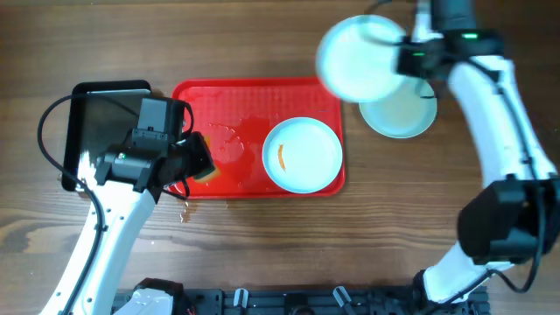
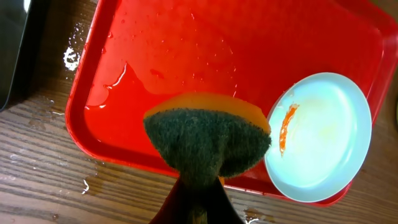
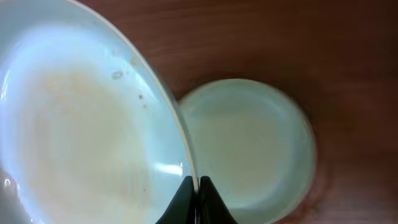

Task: Clean dirty plates on tray and stack at the side
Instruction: 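Lift the scrubbed plate with the right gripper and carry it rightward, then stack the plate on the right-side plate and return right gripper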

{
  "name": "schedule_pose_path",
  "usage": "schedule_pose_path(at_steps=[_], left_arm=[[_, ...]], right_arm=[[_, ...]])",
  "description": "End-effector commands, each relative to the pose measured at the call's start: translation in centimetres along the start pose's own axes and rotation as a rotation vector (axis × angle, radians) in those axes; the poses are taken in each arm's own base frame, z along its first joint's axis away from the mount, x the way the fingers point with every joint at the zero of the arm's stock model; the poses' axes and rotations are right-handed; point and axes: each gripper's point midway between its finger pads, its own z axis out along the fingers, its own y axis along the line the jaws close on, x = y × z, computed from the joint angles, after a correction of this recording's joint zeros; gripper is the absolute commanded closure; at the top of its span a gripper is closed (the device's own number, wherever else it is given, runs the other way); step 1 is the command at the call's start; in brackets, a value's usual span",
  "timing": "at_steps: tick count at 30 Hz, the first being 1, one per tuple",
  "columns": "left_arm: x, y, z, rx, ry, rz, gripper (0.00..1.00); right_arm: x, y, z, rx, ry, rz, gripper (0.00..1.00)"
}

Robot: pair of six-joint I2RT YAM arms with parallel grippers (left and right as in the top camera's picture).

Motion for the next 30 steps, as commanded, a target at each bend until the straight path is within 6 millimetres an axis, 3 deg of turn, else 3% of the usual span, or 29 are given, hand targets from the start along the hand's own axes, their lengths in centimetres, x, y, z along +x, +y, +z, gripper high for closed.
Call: schedule_pose_path(at_steps=[1,4,8,9,13,16,17,20,23,27,30], left_arm=[[0.2,-0.2,0.3,0.011,0.010,0.014,0.96],[-0.2,-0.4,0.3,0.021,-0.004,0.015,0.96],[-0.3,-0.5,0.3,0.025,-0.011,0.016,0.96],[-0.3,-0.5,0.3,0.024,-0.010,0.016,0.96],[-0.4,-0.5,0.2,0.025,-0.011,0.016,0.96],[-0.3,-0.5,0.3,0.024,-0.010,0.016,0.96],[-0.3,-0.5,0.3,0.024,-0.010,0.016,0.96],[-0.7,-0.7,0.2,0.033,-0.023,0.016,0.96],[-0.8,-0.8,0.2,0.036,-0.028,0.014,0.96],[-0.6,-0.7,0.2,0.032,-0.021,0.013,0.96],[-0.4,-0.5,0.3,0.026,-0.012,0.015,0.96]], right_arm=[[1.8,-6.1,1.1,-0.038,0.043,0.161,0.96],[3.5,-9.1,3.2,-0.036,0.047,0.220,0.96],[4.2,-9.0,4.8,-0.046,0.034,0.221,0.96],[4.3,-8.9,4.9,-0.047,0.033,0.223,0.92],[4.5,-8.6,4.9,-0.048,0.042,0.271,0.55],[5.0,-8.1,4.9,-0.061,0.067,0.268,0.46],[5.2,-7.3,4.9,-0.094,0.079,0.259,0.46],[6.4,-1.0,4.4,-0.293,0.139,0.136,0.46],[9.3,5.4,4.4,-0.317,0.209,-0.038,0.46],[12.7,9.2,4.6,-0.170,0.240,-0.226,0.46],[15.3,9.5,4.2,-0.034,0.287,-0.308,0.46]])
